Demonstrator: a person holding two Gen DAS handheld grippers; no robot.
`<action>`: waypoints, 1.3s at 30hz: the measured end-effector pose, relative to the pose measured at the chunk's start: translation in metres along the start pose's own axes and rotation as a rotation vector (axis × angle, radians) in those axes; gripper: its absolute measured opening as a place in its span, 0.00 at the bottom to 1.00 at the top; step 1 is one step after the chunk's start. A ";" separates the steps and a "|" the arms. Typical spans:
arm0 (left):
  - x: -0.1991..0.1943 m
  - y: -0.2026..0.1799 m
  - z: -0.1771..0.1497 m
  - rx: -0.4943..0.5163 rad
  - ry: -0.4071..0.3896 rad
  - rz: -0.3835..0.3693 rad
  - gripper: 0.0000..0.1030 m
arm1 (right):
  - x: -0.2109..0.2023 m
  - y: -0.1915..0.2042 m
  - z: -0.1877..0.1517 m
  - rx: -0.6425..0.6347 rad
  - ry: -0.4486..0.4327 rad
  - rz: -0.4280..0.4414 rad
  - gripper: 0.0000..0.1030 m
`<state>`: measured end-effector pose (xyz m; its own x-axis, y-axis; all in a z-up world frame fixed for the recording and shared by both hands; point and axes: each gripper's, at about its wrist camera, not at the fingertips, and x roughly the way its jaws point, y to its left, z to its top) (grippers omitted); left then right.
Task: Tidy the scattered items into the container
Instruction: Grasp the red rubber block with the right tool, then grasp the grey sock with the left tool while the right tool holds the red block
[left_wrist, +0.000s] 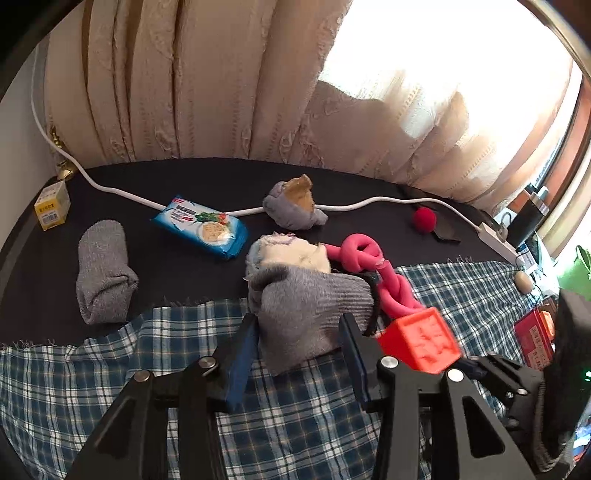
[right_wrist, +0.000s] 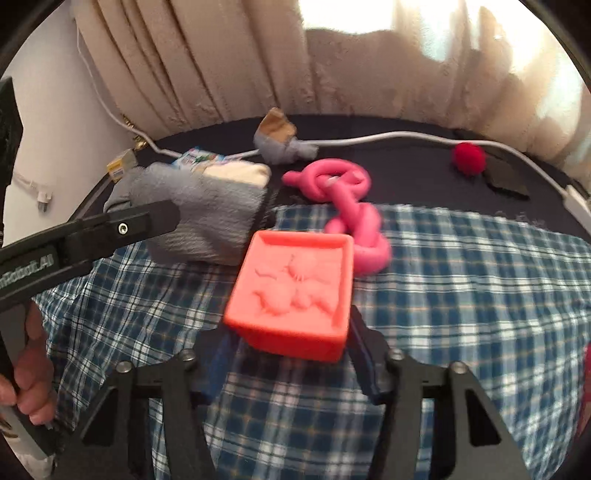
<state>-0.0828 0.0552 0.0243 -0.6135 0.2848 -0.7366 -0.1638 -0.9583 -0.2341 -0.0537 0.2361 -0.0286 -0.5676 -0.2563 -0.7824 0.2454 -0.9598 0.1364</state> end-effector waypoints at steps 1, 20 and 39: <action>-0.001 0.002 0.001 -0.005 -0.005 0.005 0.46 | -0.004 -0.003 -0.002 0.004 -0.009 -0.011 0.54; -0.014 -0.048 -0.028 0.223 0.086 -0.131 0.61 | -0.014 -0.045 -0.011 0.151 -0.053 -0.038 0.55; -0.027 -0.054 -0.030 0.401 0.046 -0.110 0.77 | -0.015 -0.053 -0.012 0.171 -0.052 -0.037 0.55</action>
